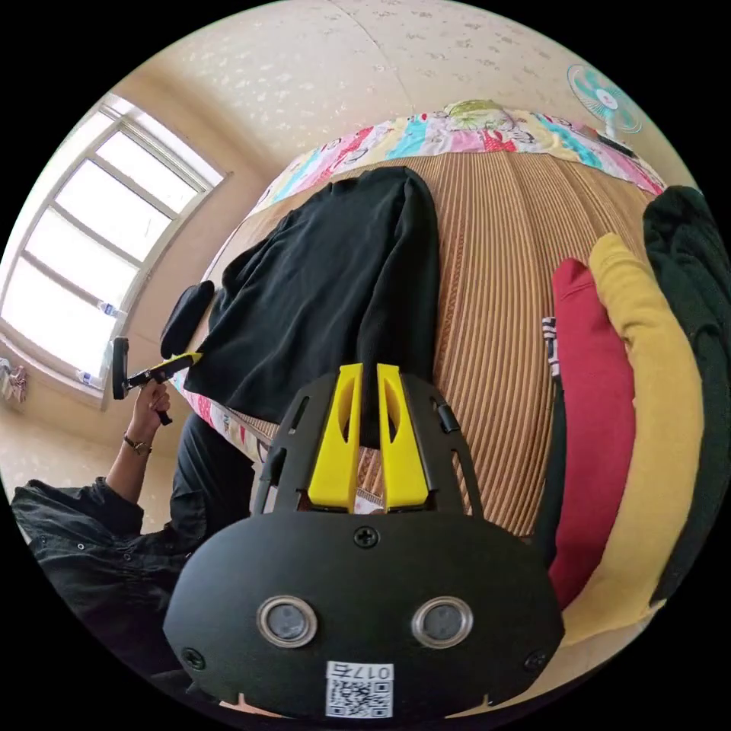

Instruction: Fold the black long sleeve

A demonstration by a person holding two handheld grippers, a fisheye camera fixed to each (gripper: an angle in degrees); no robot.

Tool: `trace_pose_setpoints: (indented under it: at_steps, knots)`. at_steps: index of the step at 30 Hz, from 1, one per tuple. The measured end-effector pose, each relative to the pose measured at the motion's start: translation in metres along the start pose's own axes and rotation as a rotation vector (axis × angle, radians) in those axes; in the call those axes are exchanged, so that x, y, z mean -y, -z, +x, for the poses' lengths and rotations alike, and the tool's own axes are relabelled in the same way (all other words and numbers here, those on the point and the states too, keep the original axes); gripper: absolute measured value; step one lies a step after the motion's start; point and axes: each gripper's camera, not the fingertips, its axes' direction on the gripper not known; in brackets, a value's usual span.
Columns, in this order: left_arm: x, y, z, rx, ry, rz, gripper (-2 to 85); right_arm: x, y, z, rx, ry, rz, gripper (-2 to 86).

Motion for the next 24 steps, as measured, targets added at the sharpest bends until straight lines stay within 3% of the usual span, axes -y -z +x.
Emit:
trace_pose_setpoints:
  at_steps: [2, 6, 9, 12, 14, 18, 21, 24]
  knots:
    - [-0.002, 0.011, -0.013, 0.034, 0.058, 0.059, 4.3, -0.004, -0.001, 0.000, -0.048, -0.004, -0.018, 9.5]
    - [0.012, -0.035, -0.018, 0.097, 0.029, -0.075, 10.4, -0.020, -0.073, -0.014, -0.106, 0.000, -0.239, 11.0]
    - [0.022, -0.075, -0.015, 0.259, -0.040, -0.177, 7.1, -0.035, -0.090, -0.045, -0.322, 0.061, -0.170, 9.1]
    - [0.034, -0.059, -0.024, 0.209, -0.026, -0.189, 4.2, -0.027, -0.096, -0.064, -0.379, 0.209, -0.274, 6.5]
    - [0.037, -0.026, -0.046, 0.158, 0.063, -0.103, 2.6, -0.020, -0.086, -0.054, -0.485, 0.191, -0.288, 5.5]
    - [0.005, 0.088, -0.120, 0.202, 0.372, 0.256, 1.8, -0.016, -0.006, -0.015, -0.729, -0.001, -0.061, 5.9]
    - [-0.036, 0.127, -0.157, 0.155, 0.517, 0.361, 3.0, -0.034, 0.047, 0.001, -0.605, -0.162, 0.101, 8.9]
    - [-0.049, 0.103, -0.136, -0.013, 0.374, 0.290, 6.7, -0.065, 0.053, 0.001, -0.250, -0.194, 0.221, 11.8]
